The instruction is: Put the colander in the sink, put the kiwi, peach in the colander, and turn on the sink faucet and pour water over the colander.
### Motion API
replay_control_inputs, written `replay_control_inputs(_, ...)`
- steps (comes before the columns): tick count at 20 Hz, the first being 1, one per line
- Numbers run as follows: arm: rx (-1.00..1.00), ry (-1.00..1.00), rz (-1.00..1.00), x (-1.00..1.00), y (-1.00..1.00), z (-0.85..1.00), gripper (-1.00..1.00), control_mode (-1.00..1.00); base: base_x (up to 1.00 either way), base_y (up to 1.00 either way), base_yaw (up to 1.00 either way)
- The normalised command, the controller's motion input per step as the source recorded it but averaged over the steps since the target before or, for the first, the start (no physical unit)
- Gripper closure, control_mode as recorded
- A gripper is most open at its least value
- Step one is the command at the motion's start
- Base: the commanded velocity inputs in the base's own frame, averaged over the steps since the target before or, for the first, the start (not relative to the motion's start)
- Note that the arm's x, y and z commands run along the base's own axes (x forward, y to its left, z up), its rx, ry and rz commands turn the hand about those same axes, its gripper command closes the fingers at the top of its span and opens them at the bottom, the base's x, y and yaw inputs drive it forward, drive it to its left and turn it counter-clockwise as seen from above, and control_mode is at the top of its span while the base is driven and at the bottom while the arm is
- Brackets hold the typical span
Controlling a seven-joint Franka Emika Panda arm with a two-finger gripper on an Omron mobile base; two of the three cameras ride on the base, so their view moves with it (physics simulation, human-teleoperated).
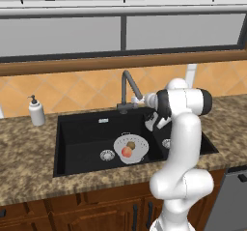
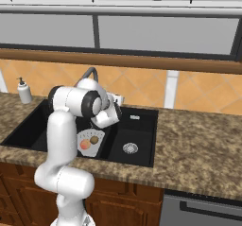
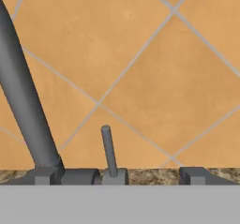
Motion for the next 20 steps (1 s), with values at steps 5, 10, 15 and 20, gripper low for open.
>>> replay_control_inputs(5,0.05,0.00,0.00,0.29,0.00,-0.33,-1.00,-1.00,0.00,0.00,0.00)
replay_control_inputs(10,0.04,0.00,0.00,0.28,0.00,-0.15,-1.00,-1.00,0.00,0.00,0.00)
replay_control_inputs(15,0.00,0.00,0.00,0.29,0.00,-0.05,-1.00,-1.00,0.00,0.00,0.00)
replay_control_inputs(20,0.00,0.00,0.00,0.20,0.00,0.00,-1.00,-1.00,0.00,0.00,0.00)
